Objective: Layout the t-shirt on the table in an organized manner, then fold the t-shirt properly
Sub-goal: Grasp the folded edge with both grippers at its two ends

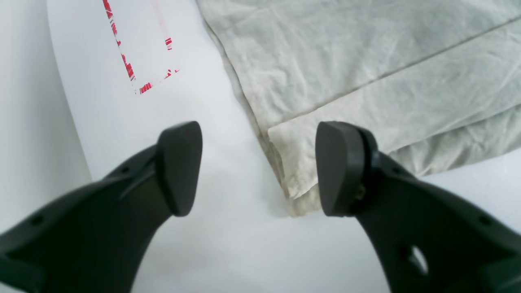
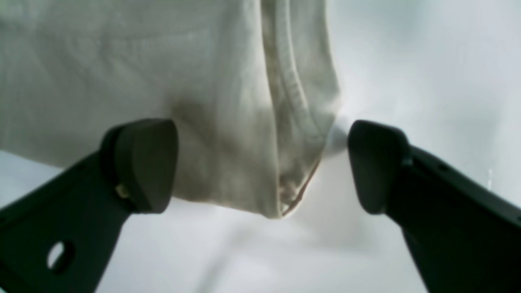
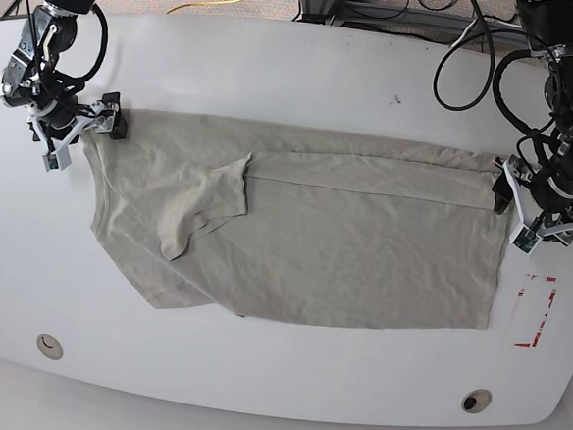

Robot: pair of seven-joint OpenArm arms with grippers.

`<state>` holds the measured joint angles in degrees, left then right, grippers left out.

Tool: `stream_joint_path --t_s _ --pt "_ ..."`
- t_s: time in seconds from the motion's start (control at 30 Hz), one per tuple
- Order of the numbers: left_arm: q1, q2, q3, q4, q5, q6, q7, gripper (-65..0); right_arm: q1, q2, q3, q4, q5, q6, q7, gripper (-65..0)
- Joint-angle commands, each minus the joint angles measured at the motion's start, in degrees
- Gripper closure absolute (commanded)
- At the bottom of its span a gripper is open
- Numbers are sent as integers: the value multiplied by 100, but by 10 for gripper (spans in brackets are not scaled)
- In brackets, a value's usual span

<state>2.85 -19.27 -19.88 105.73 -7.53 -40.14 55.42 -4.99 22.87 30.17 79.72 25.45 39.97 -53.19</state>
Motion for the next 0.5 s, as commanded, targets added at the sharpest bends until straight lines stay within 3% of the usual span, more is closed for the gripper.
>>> stream_joint_path --t_s 0.0,0.47 --pt "-79 -91 -47 86 -34 14 -104 -414 64 108 29 67 70 3 40 -514" --pt "-79 -91 -47 86 -34 14 -104 -411 47 -6 38 76 70 3 31 -84"
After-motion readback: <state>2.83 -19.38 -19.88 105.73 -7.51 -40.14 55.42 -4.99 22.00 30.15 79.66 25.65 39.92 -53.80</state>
